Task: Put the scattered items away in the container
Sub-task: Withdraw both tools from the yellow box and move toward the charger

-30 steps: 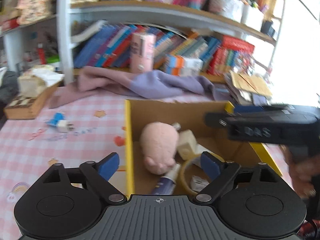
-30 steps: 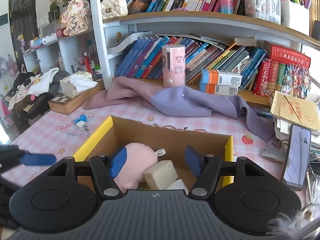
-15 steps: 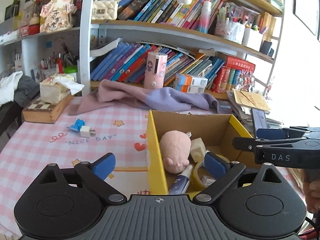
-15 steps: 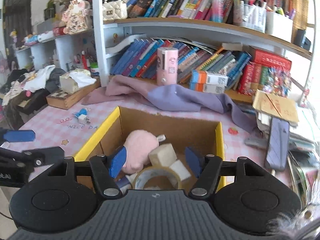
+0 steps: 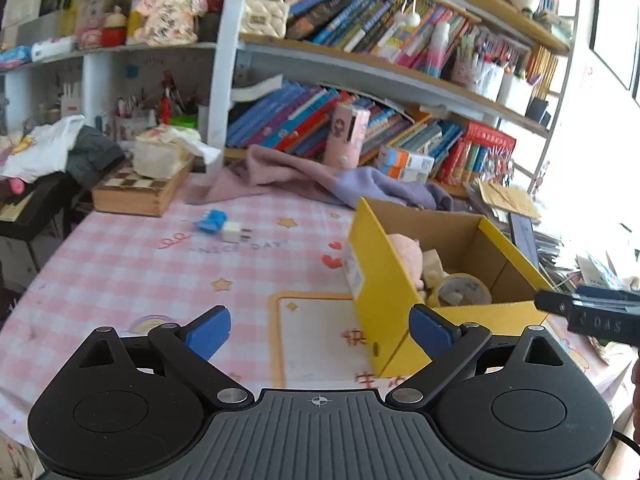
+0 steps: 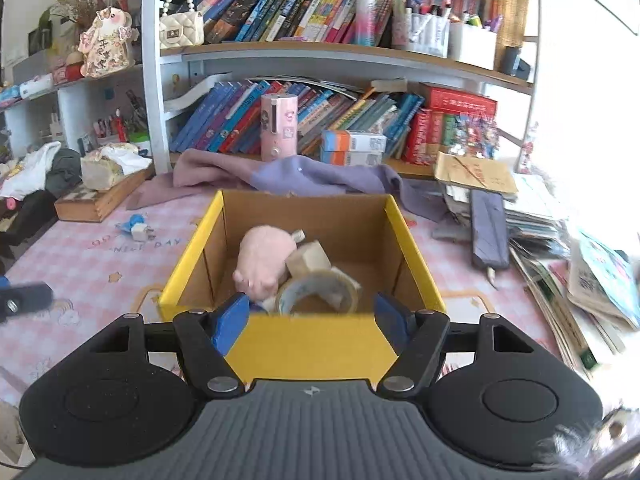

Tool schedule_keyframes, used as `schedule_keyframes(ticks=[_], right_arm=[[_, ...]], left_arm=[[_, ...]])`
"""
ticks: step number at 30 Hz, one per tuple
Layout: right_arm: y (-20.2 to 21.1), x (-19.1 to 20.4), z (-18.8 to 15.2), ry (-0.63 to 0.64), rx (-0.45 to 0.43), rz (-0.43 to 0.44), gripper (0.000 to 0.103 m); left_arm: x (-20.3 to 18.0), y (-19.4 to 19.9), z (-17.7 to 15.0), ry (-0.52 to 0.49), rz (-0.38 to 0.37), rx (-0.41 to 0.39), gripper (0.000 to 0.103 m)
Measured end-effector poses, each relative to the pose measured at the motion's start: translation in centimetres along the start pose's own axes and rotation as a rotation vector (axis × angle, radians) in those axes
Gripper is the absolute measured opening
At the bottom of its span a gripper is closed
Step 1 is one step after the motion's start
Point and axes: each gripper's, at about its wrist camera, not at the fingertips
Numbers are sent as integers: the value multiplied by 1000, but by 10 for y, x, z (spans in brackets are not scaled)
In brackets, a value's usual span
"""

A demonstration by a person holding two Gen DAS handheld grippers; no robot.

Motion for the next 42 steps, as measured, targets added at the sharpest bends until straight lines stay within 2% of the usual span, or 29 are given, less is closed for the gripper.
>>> schedule_keyframes(ticks=[4, 8, 13, 16, 24, 34, 42], right_arm=[[15, 15, -26, -57, 37, -41, 68], [24, 33, -48, -80, 70, -55, 68], [28, 58, -63, -84, 134, -12, 68], [33, 73, -67, -56, 150, 9, 67], [40, 92, -71, -9, 157, 51, 68], [43, 106, -68, 34, 143, 105, 67], [47, 119, -68, 66, 145, 140, 67]], left_arm=[[19, 16, -13, -38, 30, 6, 97], [37, 30, -24, -23, 43, 31, 98], [50, 35, -37, -24, 68, 121, 98], [58, 41, -47, 0, 43, 136, 98], [67, 57, -59, 12, 48, 125, 98], [55, 68, -60, -70, 44, 110, 98], [72, 75, -62, -12, 71, 94, 98]])
Point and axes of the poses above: each gripper's, at about its wrist camera, not at the fingertips, and y roughly against the way its jaws point, x to its left, z to its top, and after that the axes turned 4 degrees about -y, right-handed
